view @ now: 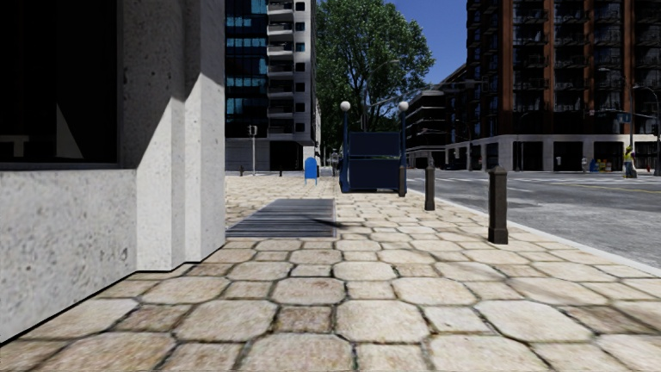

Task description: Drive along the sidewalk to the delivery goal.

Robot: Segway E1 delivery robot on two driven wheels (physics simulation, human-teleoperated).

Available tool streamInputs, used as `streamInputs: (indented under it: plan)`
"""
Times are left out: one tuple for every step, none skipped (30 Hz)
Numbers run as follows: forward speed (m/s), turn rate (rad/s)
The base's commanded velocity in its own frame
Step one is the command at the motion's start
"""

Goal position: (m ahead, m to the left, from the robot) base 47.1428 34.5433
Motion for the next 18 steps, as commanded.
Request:
streamInputs:
  plan:
    - [2.00, 0.00]
    - [2.00, 0.00]
    - [2.00, 0.00]
    - [2.00, 0.00]
    - [2.00, 0.00]
    - [2.00, 0.00]
    - [2.00, 0.00]
    - [2.00, 0.00]
    - [2.00, 0.00]
    - [2.00, 0.00]
    - [2.00, 0.00]
    - [2.00, 0.00]
    - [2.00, 0.00]
    - [2.00, 0.00]
    - [2.00, 0.00]
    - [2.00, 0.00]
    - [2.00, 0.00]
    - [2.00, 0.00]
